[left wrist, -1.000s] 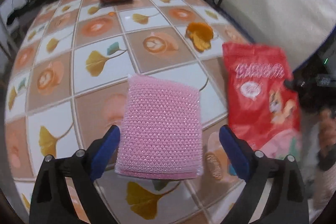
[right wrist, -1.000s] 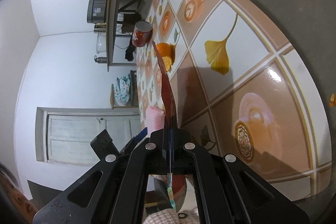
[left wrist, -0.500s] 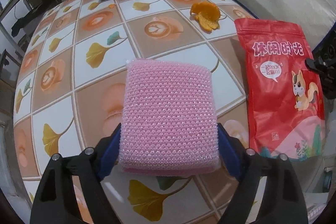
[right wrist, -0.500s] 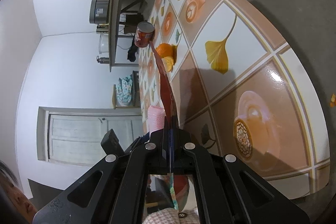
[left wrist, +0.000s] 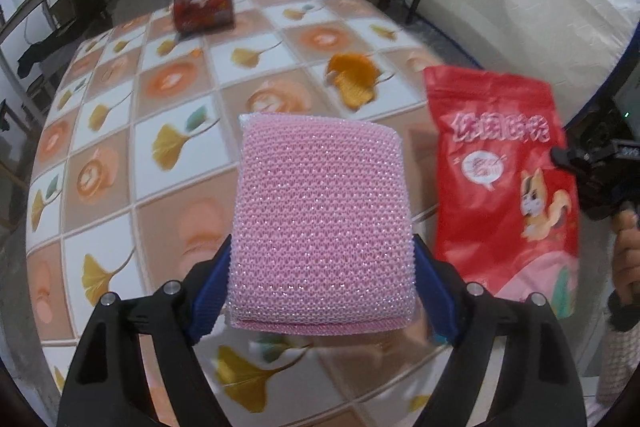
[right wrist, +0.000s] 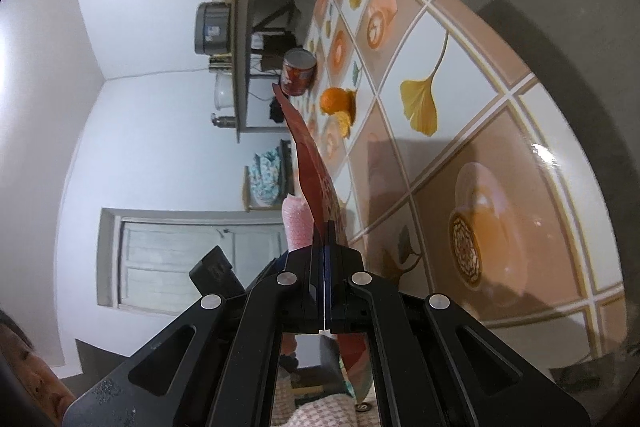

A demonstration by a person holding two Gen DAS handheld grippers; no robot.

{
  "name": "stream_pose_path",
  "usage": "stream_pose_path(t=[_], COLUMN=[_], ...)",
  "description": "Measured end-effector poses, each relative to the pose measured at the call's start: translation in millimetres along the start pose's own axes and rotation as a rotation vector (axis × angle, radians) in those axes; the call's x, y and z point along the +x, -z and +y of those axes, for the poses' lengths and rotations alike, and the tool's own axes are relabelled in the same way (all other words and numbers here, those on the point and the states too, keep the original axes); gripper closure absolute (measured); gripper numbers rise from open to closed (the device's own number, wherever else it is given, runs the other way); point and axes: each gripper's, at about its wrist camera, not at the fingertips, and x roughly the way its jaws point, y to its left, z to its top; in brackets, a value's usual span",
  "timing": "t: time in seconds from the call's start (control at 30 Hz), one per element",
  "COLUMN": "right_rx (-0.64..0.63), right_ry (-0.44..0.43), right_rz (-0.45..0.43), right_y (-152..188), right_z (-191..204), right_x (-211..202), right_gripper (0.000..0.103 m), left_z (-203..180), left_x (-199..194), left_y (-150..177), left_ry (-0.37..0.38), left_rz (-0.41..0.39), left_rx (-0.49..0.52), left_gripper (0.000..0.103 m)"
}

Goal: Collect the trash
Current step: 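Grasp the pink sponge with the left gripper while right holds the red bag, then carry sponge and red bag to the blue wastebasket and open both grippers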

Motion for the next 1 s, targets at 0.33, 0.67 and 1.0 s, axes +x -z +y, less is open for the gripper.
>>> stream_pose_path(t=[0.33,0.67,1.0], right_rx=[0.013,0.182,0.383], right_ry=[-0.107,0.102,0.208], right_rz=[-0.285,-0.638,-0.690], right_y=[10.1,39.9,0.1], right_z=[-24.9,-107.5,-206.5], right_x=[-138.5,-291.8,-302.1], right_gripper=[0.103,0.103,0.103], left_z=[-105.0,-292.4,-414.1], left_x=[3.6,111.4,261.8], left_y=[-61.4,-127.5,-136.7], left_ry=[0.190,0.434,0.414], left_rz=[-0.028,0.217,0.479], left_rx=[0.130,0.294,0.254], left_gripper=[0.023,0.022,0.022])
